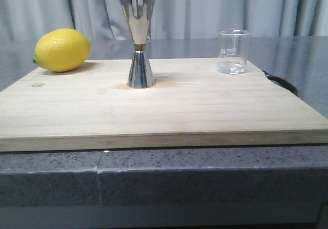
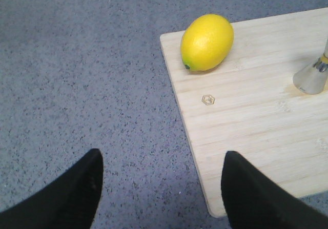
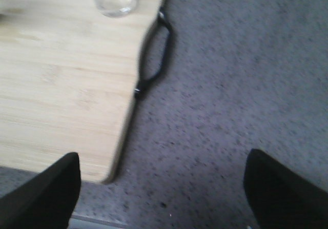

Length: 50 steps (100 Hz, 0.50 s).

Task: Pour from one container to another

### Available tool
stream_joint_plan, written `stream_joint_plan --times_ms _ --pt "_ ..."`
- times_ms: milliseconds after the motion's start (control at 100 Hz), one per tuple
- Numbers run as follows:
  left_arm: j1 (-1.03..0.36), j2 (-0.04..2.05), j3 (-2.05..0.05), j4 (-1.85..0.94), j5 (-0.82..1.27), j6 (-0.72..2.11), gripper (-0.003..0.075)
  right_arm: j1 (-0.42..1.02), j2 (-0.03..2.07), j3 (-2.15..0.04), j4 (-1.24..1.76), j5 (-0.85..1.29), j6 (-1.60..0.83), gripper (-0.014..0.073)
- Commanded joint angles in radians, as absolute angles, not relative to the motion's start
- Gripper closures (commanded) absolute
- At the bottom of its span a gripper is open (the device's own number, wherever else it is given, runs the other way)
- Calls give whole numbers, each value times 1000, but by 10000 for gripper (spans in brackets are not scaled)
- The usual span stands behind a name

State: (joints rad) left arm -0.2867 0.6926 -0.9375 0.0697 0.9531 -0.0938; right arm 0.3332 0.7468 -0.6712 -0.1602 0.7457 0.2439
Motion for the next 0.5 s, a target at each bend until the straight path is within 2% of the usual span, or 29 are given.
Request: stream_joint_plan --times_ms 0,130,490 --pt "-294 650 -911 93 872 -144 280 326 738 -697 -267 777 337 7" --pt "-294 608 -858 113 867 -188 280 326 734 -697 -305 823 371 7" --pt "-294 599 -827 113 819 -190 281 326 659 -697 -309 717 406 8"
